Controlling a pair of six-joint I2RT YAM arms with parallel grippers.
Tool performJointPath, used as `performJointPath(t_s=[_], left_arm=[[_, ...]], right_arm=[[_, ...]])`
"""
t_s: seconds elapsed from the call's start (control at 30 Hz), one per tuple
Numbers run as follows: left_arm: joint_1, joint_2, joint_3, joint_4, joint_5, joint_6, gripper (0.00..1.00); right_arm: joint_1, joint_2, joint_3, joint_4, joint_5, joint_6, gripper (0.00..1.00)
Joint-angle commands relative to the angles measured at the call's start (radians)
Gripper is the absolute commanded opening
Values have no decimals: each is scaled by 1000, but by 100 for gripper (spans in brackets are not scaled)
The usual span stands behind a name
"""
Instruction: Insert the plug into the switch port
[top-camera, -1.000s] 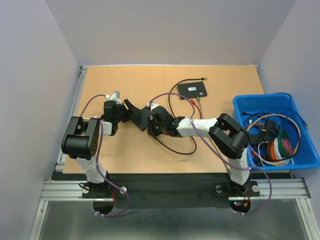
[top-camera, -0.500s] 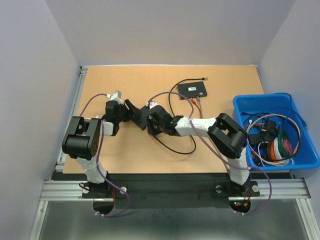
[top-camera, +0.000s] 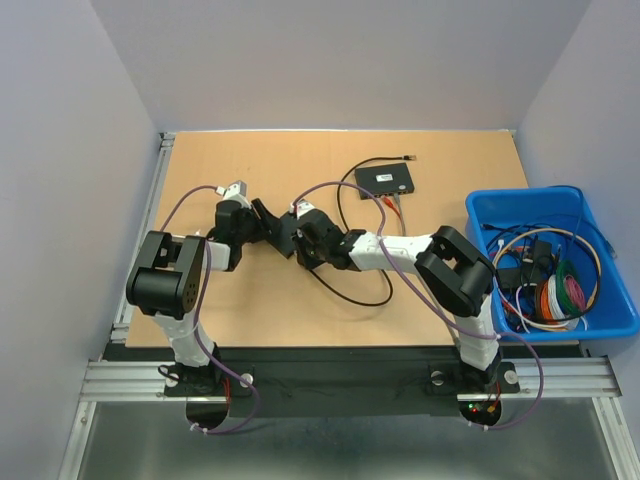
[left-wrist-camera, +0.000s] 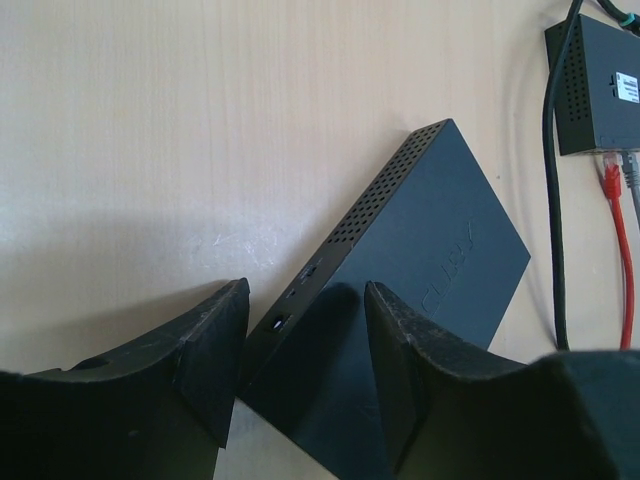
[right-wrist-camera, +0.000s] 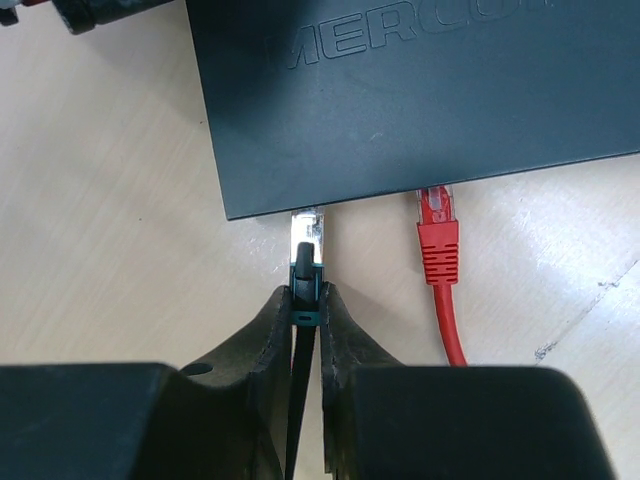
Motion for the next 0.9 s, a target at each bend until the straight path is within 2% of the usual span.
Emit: performJointPath(t_s=[0.0,0.17,0.4,0.87], left_arm=[[-54,21,17,-47,89,-10,59],[-60,24,22,-56,92,-4,58],[-69,25,30,-68,94,7,58],[-90,44,39,-85,89,13,57]], right_arm=[[4,-12,6,246,13,-43,1],[2,-47,-83,391,8,-79,0],[2,-61,-140,501,-17,-141,0],[4,-47,-140,519,-12,-160,0]])
